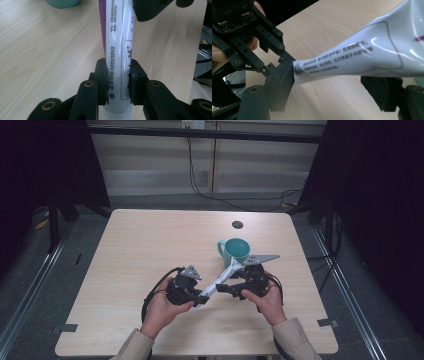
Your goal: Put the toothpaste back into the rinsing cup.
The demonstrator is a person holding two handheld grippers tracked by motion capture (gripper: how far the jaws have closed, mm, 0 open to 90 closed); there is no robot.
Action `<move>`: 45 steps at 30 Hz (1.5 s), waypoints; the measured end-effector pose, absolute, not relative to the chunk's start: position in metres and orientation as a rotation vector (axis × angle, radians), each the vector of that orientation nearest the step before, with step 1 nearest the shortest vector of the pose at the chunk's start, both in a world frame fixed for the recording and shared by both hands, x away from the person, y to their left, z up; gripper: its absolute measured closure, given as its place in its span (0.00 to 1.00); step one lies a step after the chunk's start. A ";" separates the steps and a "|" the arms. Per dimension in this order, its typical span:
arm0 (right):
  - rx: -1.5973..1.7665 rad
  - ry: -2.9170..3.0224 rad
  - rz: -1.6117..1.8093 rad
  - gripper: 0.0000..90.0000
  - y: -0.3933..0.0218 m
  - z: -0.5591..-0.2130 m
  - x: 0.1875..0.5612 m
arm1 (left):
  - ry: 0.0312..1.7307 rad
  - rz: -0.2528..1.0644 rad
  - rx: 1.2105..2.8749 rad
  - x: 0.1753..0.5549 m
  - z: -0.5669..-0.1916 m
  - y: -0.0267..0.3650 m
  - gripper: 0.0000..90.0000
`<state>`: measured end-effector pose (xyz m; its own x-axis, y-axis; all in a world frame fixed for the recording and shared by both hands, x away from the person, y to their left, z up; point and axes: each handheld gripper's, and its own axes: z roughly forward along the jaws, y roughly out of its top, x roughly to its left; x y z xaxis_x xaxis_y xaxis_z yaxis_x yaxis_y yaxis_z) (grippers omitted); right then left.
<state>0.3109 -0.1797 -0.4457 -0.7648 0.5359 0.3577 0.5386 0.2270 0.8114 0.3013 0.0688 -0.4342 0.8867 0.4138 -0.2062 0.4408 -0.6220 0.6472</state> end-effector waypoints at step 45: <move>-1.148 -2.192 -1.903 0.71 -0.184 -0.417 0.314 | 0.547 0.023 2.249 0.296 -0.431 0.037 0.67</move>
